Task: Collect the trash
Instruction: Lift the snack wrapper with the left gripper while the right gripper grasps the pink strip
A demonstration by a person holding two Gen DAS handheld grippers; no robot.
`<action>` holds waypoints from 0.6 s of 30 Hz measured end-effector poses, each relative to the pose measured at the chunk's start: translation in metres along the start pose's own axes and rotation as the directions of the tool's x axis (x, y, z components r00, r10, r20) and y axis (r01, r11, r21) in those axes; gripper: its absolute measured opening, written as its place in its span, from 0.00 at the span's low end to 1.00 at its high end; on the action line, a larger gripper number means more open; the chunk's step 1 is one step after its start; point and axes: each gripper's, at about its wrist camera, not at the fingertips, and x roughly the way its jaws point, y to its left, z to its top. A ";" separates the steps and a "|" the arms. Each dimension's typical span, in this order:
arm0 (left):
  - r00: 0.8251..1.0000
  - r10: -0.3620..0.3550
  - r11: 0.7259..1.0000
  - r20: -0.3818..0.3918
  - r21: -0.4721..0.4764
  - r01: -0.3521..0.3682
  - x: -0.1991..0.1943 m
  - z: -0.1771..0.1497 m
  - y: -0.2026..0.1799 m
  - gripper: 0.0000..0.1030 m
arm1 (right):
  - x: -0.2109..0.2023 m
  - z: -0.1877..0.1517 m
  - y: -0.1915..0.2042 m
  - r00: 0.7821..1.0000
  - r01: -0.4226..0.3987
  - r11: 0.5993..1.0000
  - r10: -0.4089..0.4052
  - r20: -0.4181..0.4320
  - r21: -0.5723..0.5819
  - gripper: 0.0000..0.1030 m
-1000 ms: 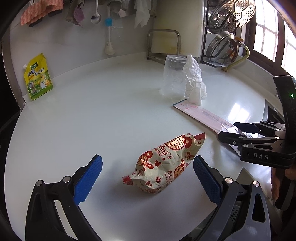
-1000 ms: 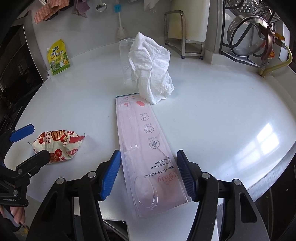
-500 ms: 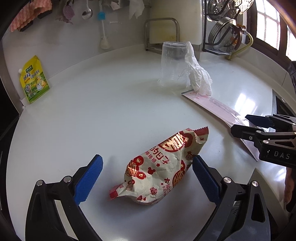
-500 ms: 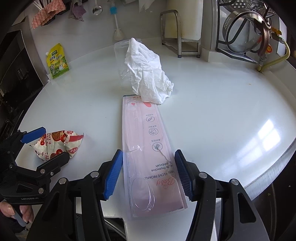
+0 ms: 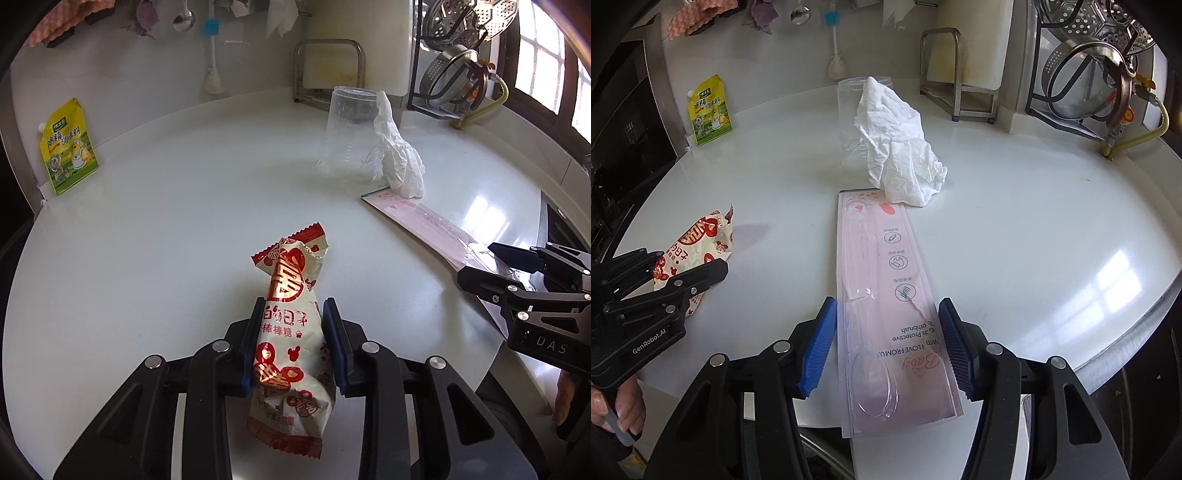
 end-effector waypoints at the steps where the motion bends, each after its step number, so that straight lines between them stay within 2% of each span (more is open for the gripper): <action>1: 1.000 0.003 1.000 0.003 0.000 -0.003 -0.002 -0.001 0.000 0.30 | -0.003 -0.001 0.001 1.000 0.007 1.000 -0.007 0.010 -0.003 0.53; 18: 0.998 -0.004 1.000 0.057 0.000 0.004 -0.045 -0.014 0.002 0.30 | -0.052 -0.026 0.029 0.994 0.011 0.998 -0.018 0.110 0.069 0.52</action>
